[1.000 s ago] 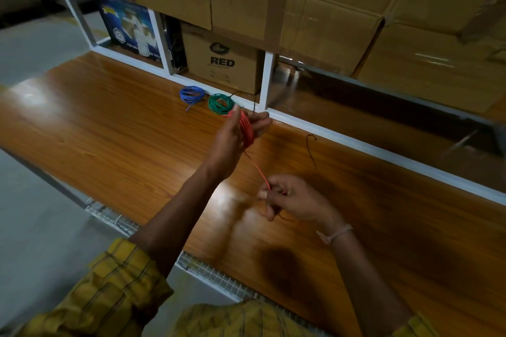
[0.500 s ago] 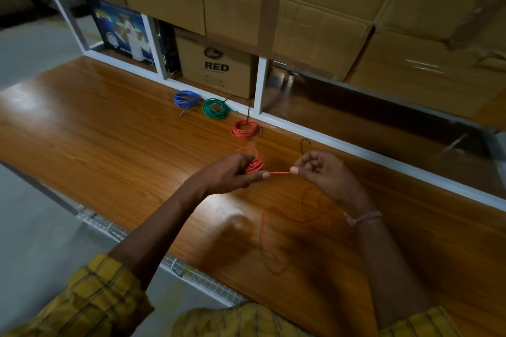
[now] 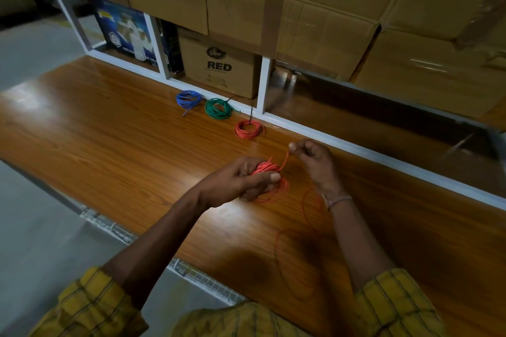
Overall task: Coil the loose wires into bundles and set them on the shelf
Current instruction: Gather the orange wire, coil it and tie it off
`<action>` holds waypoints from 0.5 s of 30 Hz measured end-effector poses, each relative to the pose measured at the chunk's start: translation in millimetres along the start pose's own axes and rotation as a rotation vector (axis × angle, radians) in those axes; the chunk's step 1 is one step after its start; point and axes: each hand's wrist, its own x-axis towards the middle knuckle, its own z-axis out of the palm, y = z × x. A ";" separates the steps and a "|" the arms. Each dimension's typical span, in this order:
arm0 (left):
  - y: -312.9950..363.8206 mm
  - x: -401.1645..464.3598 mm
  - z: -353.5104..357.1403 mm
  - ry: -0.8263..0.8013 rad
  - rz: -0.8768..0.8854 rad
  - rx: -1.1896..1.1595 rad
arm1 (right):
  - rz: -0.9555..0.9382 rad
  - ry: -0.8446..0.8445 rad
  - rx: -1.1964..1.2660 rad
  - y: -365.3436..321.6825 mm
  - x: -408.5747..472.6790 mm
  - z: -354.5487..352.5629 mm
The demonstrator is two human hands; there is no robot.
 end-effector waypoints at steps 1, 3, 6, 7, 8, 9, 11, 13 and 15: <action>1.3 0.7 2.3 0.028 0.025 -0.074 | 0.033 -0.008 0.042 2.3 -2.2 6.3; 1.5 2.6 2.8 0.077 0.050 -0.303 | 0.104 -0.019 0.099 15.2 -10.4 18.1; 2.3 7.2 -3.7 0.068 0.066 -0.641 | 0.132 -0.083 0.016 24.3 -34.3 33.4; 0.7 8.1 -6.1 0.071 0.070 -0.744 | 0.133 -0.126 -0.026 22.8 -42.8 39.0; -1.3 8.4 -7.9 0.083 0.083 -0.812 | 0.128 -0.173 -0.059 18.6 -50.9 43.7; -3.3 9.3 -9.8 0.092 0.101 -0.839 | 0.104 -0.220 -0.096 12.9 -57.2 47.9; -5.9 14.0 -13.3 0.120 0.121 -0.766 | 0.061 -0.296 -0.190 3.0 -64.8 52.7; -9.9 20.5 -18.9 0.156 0.100 -0.667 | 0.029 -0.362 -0.264 -8.7 -70.5 48.6; -14.0 23.8 -24.3 0.174 0.032 -0.590 | 0.005 -0.425 -0.280 -25.2 -76.9 37.2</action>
